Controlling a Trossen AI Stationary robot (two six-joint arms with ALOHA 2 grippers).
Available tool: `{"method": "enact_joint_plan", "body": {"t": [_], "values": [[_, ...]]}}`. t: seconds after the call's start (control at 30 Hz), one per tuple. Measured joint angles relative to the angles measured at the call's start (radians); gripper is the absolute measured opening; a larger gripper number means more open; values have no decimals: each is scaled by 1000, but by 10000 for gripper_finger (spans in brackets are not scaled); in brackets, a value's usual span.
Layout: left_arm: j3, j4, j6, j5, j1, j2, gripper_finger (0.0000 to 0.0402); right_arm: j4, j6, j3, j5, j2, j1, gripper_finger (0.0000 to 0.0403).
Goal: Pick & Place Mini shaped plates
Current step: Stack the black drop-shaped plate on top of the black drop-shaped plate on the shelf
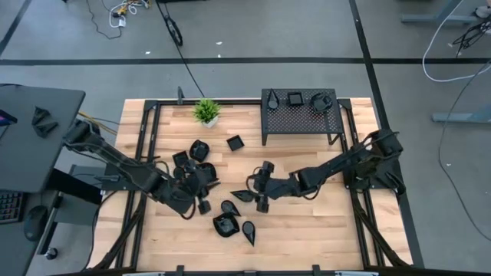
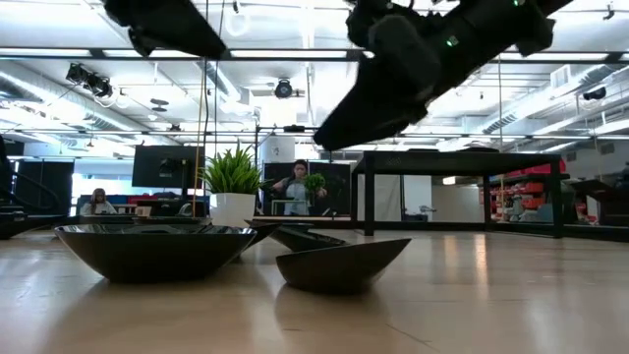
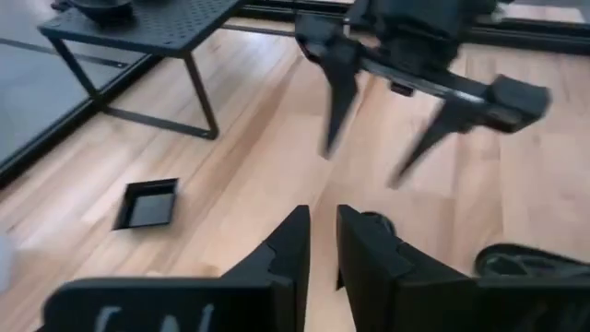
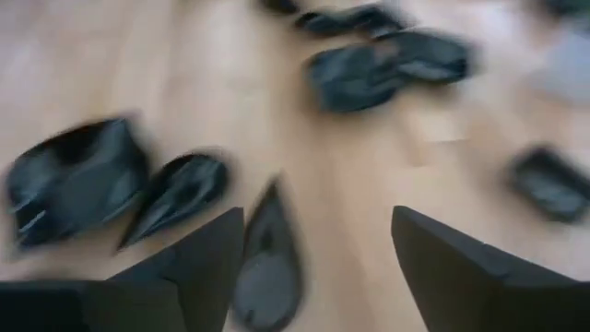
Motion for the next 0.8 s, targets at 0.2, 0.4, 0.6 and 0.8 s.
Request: {"method": "enact_joint_plan", "body": {"t": [0.2,0.4,0.6,0.8], "values": [[0,-127,-23,2,-21,-39,43,28,15,-1,-170,93,2,331],[-1,-142,-19,3,-28,-31,39,84,54,-1,-49,171,12,350],[-1,-139,-6,1,-25,-32,39,134,56,-1,-46,232,9,352],[-1,-134,10,0,-25,-32,39,144,94,-1,-62,253,5,348]]}}
